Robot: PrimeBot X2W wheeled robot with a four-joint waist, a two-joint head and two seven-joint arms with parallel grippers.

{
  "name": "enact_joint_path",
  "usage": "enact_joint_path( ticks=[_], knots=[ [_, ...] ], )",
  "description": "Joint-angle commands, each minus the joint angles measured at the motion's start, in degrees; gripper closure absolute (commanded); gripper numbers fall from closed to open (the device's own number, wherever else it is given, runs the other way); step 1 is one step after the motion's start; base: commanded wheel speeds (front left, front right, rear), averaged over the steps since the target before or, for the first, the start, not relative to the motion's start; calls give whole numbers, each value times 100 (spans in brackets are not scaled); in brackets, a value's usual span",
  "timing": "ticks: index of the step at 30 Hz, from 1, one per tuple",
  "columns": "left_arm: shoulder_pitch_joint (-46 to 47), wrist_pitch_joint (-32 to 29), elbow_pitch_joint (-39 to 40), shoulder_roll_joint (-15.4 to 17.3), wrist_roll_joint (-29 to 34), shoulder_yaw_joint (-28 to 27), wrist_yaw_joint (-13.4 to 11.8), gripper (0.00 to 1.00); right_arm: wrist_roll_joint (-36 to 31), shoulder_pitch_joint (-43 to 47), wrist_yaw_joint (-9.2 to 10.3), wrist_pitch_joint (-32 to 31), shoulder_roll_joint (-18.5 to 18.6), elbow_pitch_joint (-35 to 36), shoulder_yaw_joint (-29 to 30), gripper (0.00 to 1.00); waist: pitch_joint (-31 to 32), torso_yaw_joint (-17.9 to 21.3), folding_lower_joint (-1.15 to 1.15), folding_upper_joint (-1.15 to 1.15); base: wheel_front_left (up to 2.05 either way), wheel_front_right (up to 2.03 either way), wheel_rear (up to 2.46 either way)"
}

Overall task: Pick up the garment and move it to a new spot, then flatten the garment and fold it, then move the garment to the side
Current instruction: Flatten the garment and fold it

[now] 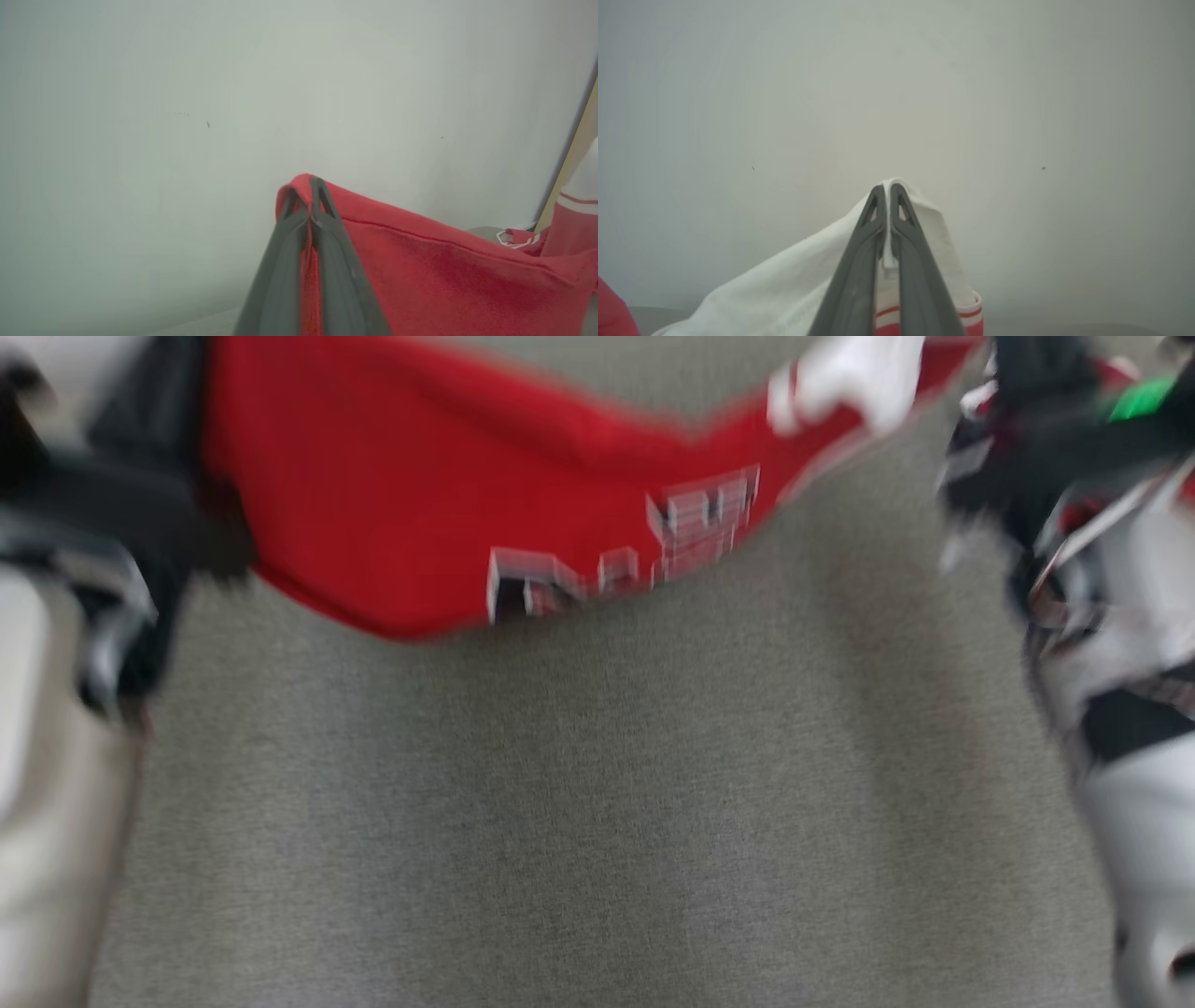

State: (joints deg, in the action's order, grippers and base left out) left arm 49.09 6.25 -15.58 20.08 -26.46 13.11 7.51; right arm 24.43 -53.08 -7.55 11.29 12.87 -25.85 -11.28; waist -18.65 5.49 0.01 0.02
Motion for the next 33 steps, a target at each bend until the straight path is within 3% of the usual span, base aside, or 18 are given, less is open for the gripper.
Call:
enact_joint_path(
  ticks=[1, 12, 17, 25, 33],
  knots=[
    [352, -84, -82, 7, -116, -17, -9, 100, 64, -289, 17, -56, 82, -28, 33, 100, -751, 20, -1, -2, 0, 0, 0],
    [4041, -512, -1266, 139, -800, 441, -9, 100, 199, -3855, 17, -875, 410, -695, 201, 100, -1926, -124, -1, -2, 0, 0, 0],
    [5610, -626, -2049, 273, -976, 763, -9, 100, 60, -5312, 17, -967, 329, -1536, 274, 100, -2236, -59, -1, -2, 0, 0, 0],
    [6880, -602, -2960, 342, -1151, 1047, -9, 100, -220, -6479, 17, -783, 324, -2643, 313, 100, -2316, -49, -1, -2, 0, 0, 0],
    [7350, -468, -3519, 298, -1265, 1325, -9, 100, -330, -7024, 17, -585, 267, -3301, 215, 100, -2322, -43, -1, -2, 0, 0, 0]
  ],
)
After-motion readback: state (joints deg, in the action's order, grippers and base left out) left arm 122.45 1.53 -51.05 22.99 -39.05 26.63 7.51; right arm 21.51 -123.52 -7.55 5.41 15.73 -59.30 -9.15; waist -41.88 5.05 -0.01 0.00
